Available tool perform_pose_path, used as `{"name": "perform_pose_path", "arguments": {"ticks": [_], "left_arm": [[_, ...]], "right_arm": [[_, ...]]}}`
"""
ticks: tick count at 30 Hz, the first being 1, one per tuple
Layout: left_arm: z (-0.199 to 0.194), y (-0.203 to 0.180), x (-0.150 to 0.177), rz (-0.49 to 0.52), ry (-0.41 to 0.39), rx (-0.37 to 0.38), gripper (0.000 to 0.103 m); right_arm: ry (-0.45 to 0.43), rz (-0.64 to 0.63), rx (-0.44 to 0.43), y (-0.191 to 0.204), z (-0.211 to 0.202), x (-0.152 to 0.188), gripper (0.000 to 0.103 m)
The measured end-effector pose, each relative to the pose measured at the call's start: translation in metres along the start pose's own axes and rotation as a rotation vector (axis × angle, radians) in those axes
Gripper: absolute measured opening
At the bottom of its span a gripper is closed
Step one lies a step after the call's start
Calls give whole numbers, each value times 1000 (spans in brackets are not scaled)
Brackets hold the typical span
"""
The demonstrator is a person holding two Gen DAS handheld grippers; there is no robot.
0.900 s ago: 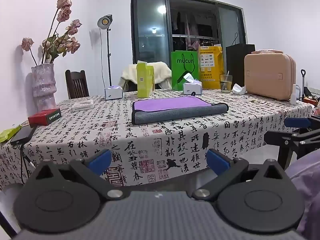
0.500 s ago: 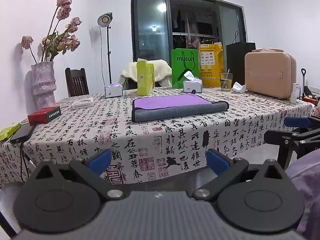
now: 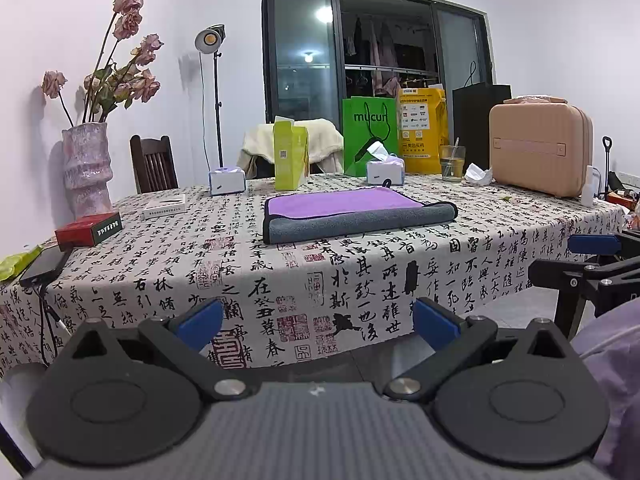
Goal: Fold towel
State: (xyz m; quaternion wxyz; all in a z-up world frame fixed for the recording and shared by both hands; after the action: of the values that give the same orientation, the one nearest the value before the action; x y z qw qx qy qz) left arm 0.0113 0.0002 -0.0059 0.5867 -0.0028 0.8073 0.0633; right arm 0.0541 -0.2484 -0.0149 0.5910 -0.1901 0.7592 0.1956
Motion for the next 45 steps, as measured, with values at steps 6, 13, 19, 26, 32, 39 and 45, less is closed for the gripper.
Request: {"name": "perform_pose_path", "arguments": {"ticks": [6, 13, 19, 26, 32, 39, 45], "left_arm": [[0, 0, 0, -1, 0, 0, 103], [0, 0, 0, 0, 1, -1, 103], [0, 0, 0, 1, -1, 0, 103], [0, 0, -1, 3, -3, -2, 103], [0, 0, -1, 3, -3, -2, 103], [0, 0, -1, 3, -2, -2, 103], [0, 0, -1, 3, -2, -2, 103]], "right_arm": [[0, 0, 1, 0, 0, 0, 103], [-5, 1, 2, -1, -1, -1, 103], [-7, 1, 3, -1, -2, -1, 103], [-11, 2, 6, -2, -3, -2, 103], [-11, 2, 6, -2, -3, -1, 103], [-13, 2, 6, -1, -3, -1, 103], [-12, 4, 6, -2, -3, -1, 103]]}}
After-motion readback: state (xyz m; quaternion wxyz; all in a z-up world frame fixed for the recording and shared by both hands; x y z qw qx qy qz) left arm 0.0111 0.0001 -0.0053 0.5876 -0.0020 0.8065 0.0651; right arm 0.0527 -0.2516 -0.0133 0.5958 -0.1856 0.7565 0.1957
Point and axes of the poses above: each gripper's, at about its wrist camera, not at the fingertips, and z roughly the way its jaws point, y to its left, x to its underside, the point moved 1 cm from there along z, roughly the way its jaws point, and after that the axes turned 6 degrees about -x, right-handed, at the moved point
